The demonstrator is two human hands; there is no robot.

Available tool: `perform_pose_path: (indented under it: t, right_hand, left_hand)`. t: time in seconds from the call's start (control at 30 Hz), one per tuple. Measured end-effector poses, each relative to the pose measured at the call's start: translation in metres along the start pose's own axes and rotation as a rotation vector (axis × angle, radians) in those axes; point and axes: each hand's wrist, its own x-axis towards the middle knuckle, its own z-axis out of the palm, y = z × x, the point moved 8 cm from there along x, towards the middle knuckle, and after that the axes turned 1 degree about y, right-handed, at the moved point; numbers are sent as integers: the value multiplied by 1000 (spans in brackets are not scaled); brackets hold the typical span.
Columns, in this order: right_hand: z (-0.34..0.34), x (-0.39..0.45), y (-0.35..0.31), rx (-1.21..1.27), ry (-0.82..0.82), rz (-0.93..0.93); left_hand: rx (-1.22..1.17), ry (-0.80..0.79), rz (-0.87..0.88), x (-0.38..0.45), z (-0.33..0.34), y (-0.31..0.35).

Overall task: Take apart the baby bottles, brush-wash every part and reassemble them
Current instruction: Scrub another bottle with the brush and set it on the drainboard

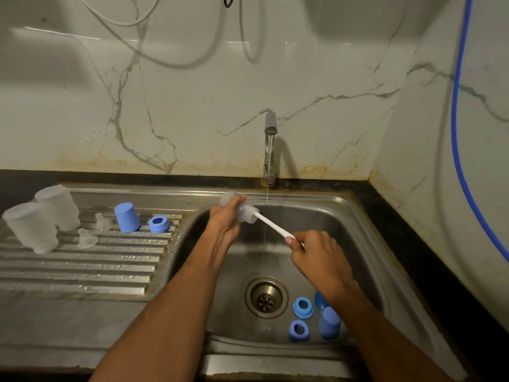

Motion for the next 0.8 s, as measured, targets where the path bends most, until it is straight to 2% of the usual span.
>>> perform_pose_path:
  t: [0.2,0.33,0.47,0.6,0.8]
  right_hand:
    - [6,2,3,30,-107,47]
    - [9,0,1,215,-206,17]
    - [2,1,4,281,-147,-22]
    - [5,-4,4,187,-90,36]
    - [10,0,3,205,-189,80]
  left_hand:
    - [90,-69,31,5,7,-4]
    - [41,-38,20,11,-4,-1]
    - [-18,-25,-17,7,-4,-2]
    - [-17,-17,-49,8,-5,-10]
    - [14,15,6,14,-5,-1]
